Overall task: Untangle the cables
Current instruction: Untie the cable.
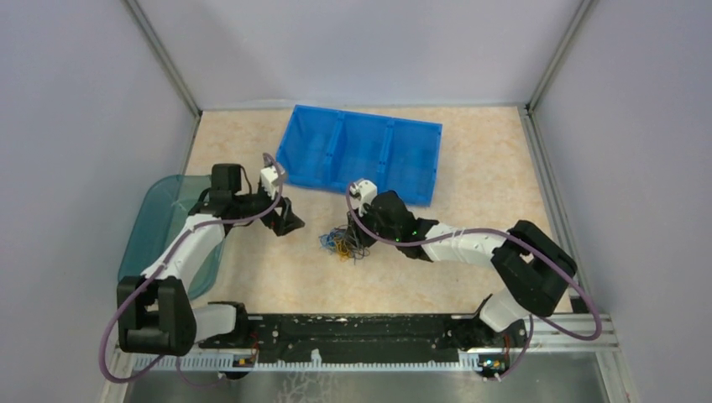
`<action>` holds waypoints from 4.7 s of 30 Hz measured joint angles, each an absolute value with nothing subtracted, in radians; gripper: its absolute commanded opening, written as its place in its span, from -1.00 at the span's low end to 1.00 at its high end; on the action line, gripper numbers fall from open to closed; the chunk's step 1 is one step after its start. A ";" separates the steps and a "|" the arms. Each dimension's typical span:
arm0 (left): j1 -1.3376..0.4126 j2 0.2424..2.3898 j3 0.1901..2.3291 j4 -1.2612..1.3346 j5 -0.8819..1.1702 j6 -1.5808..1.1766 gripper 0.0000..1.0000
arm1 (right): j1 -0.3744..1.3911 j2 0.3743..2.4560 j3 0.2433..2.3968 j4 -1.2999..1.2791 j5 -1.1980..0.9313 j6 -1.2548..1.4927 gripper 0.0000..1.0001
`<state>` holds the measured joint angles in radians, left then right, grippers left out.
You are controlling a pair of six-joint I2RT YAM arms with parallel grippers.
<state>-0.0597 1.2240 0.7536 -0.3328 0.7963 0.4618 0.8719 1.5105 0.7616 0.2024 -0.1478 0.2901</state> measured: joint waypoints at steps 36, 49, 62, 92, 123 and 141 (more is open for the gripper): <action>-0.378 1.425 0.839 -0.383 0.846 0.586 0.38 | 0.928 1.171 0.528 0.350 -0.009 0.318 -1.00; -0.382 1.303 0.962 -0.535 0.949 0.617 0.62 | 0.927 1.142 0.692 0.264 -0.084 0.358 -1.00; -0.386 1.242 1.024 -0.483 1.036 0.337 0.53 | 0.927 1.155 0.841 0.349 -0.205 0.499 -1.00; -0.419 0.924 0.809 0.041 0.997 -0.047 -0.09 | 0.927 1.141 0.948 0.427 -0.347 0.646 -1.00; -0.432 0.852 0.886 0.089 0.949 -0.124 -1.00 | 0.921 0.896 0.794 0.317 -0.271 0.374 0.50; -0.432 0.885 1.008 0.011 0.881 -0.183 -1.00 | 0.950 1.240 0.826 0.536 -0.285 0.236 0.25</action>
